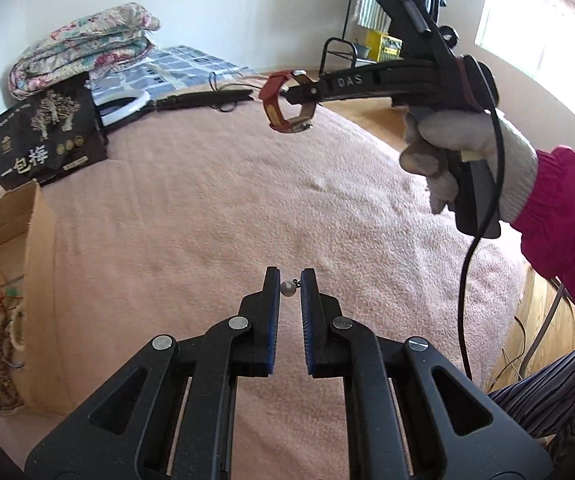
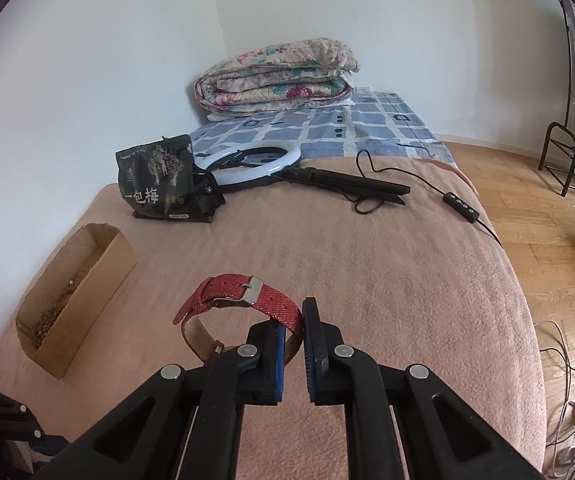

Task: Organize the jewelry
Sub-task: 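Carry pearl to the box with left tool while right tool carries watch there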

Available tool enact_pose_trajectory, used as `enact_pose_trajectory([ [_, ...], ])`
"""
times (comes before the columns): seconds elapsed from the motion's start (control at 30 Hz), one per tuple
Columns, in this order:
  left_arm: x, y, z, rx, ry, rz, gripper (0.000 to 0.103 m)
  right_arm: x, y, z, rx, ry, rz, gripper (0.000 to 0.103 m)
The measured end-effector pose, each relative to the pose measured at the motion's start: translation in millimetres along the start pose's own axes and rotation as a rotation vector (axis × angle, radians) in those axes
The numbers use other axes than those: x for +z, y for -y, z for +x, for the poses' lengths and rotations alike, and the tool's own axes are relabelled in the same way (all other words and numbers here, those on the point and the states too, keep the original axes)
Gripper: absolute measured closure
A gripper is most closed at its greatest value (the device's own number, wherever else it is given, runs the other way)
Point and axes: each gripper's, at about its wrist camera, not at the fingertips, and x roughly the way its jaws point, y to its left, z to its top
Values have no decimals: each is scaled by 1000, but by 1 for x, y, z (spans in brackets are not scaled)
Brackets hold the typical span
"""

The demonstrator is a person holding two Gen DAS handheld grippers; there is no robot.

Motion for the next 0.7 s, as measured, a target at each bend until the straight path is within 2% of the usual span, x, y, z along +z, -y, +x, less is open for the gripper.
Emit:
enact_pose_trajectory([
  [0.43, -6, -76, -70, 95, 110, -149, 95, 19, -79, -10, 71, 32, -55, 97],
  [0.7, -25, -134, -101, 185, 113, -243, 95, 30, -131, 7, 124, 49, -97, 97],
])
